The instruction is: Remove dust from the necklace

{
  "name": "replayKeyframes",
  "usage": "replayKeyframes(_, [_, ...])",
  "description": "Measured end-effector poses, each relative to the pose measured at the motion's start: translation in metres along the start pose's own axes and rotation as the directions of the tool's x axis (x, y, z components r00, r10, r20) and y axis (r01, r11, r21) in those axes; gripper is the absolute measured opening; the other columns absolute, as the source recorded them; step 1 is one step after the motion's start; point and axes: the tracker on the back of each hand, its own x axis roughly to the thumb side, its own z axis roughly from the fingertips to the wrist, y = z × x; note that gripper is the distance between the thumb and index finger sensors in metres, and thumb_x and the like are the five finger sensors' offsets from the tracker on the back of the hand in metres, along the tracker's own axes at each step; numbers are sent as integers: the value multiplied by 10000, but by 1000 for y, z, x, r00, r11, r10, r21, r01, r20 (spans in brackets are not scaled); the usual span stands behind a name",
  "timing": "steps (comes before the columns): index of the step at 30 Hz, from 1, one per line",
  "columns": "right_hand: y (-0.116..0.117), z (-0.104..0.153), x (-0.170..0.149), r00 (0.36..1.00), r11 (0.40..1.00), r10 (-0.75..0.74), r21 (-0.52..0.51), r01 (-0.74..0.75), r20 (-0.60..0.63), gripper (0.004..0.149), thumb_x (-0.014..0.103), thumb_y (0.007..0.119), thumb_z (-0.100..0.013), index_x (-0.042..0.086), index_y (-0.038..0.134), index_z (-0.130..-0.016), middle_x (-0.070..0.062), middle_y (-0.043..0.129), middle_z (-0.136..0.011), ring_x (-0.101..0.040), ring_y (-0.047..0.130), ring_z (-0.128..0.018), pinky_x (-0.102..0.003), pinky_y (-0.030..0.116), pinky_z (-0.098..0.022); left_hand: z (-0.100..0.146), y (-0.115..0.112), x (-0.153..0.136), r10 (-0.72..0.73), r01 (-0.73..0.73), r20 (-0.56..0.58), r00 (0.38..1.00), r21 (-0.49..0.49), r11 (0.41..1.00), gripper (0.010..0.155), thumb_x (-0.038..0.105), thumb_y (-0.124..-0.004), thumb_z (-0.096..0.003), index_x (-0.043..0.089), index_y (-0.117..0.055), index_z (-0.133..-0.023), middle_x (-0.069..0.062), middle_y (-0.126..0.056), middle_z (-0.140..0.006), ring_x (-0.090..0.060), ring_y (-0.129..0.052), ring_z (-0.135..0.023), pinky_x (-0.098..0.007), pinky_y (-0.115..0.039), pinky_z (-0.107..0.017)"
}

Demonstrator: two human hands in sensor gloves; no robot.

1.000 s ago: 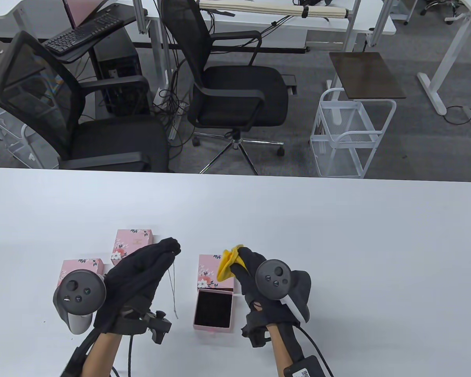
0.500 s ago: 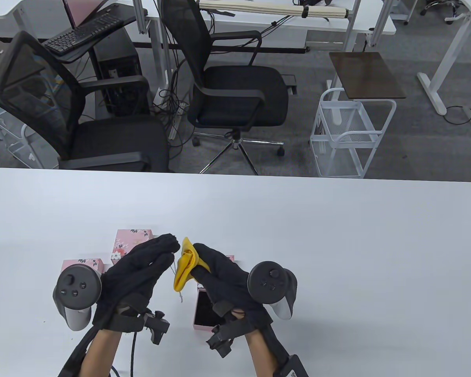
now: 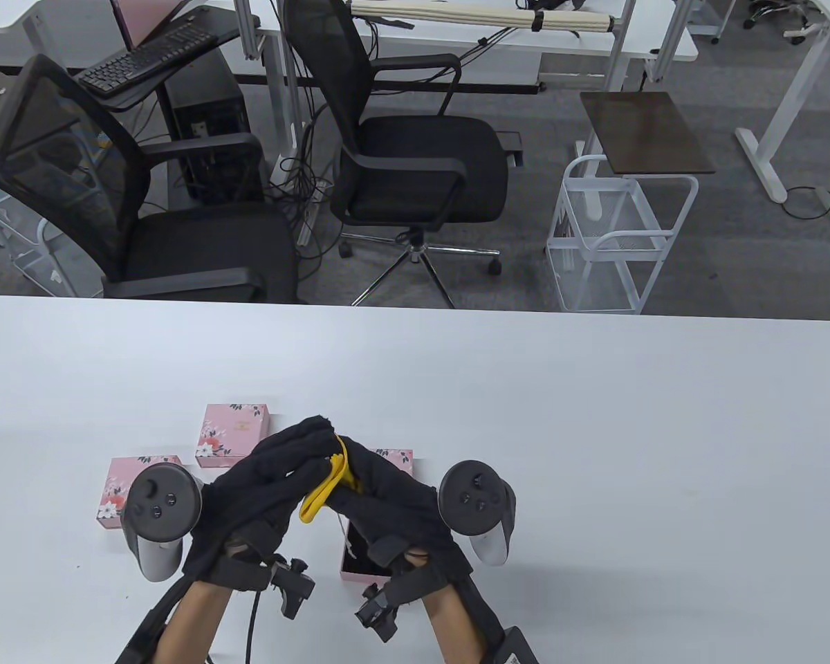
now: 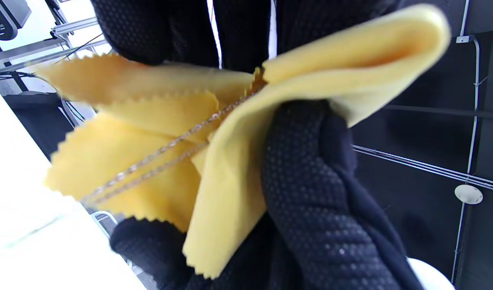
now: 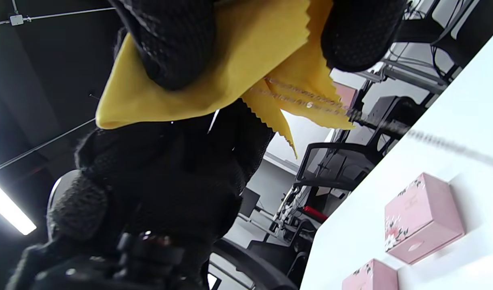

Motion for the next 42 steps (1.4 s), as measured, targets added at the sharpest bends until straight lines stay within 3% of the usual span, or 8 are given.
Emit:
replayKeyframes(9, [1, -1, -2, 998, 996, -62, 69, 62, 2, 549, 248, 806, -607, 86, 617, -1096, -230, 714, -1074, -515, 748, -887, -599, 658, -647, -4, -4, -3, 75, -75, -9, 997, -130, 989, 393, 440, -858, -513, 367, -895, -897, -51, -712, -1169, -420, -617, -1048, -605, -617, -718])
replayKeyframes(15, [2, -2, -3, 999, 998, -54, 41, 54, -3, 436, 257, 787, -611, 132, 706, -1021, -172, 822, -969, -459, 815, -817, -564, 689, -628, -6, -3, -6, 132, -137, -36, 991, -192, 972, 393, 442, -850, -522, 360, -892, -904, -55, -700, -1175, -432, -596, -1048, -609, -602, -721])
replayKeyframes(21, [3, 0, 1, 997, 996, 83, -16, -83, -4, 413, 308, 760, -627, 109, 729, -988, -172, 887, -847, -411, 882, -690, -540, 734, -583, -2, -1, 1, 25, -24, 13, 1000, -83, 996, 387, 430, -866, -509, 338, -919, -881, -54, -813, -1101, -398, -681, -1019, -587, -647, -705])
replayKeyframes(24, [3, 1, 6, 989, 988, 150, -26, -150, 15, 417, 341, 750, -631, 107, 747, -975, -157, 908, -811, -395, 900, -659, -530, 749, -569, -1, 1, 4, 17, -15, 29, 999, -75, 997, 382, 425, -869, -506, 333, -927, -873, -50, -851, -1073, -393, -707, -1011, -587, -657, -701])
replayKeyframes(30, [2, 2, 11, 990, 990, 136, -26, -135, 34, 405, 250, 762, -629, 104, 729, -1005, -191, 892, -860, -417, 890, -690, -539, 743, -575, 1, 0, 9, -25, 27, 66, 997, -30, 999, 378, 420, -870, -495, 334, -940, -857, -47, -903, -1029, -385, -746, -997, -592, -669, -697])
replayKeyframes(36, [2, 4, 10, 977, 973, 215, -85, -215, -8, 407, 356, 793, -616, 113, 784, -942, -139, 941, -758, -373, 923, -610, -512, 770, -538, 6, -1, 14, -136, 127, 104, 985, 92, 988, 385, 420, -872, -482, 286, -964, -831, 7, -991, -921, -305, -832, -946, -542, -726, -671])
replayKeyframes(42, [3, 3, 14, 964, 962, 267, -64, -266, 7, 396, 272, 787, -623, 111, 754, -983, -177, 905, -849, -417, 892, -690, -538, 744, -569, 7, -3, 14, -197, 182, 105, 975, 135, 974, 388, 432, -852, -485, 283, -965, -825, 19, -1013, -886, -283, -869, -911, -522, -752, -653])
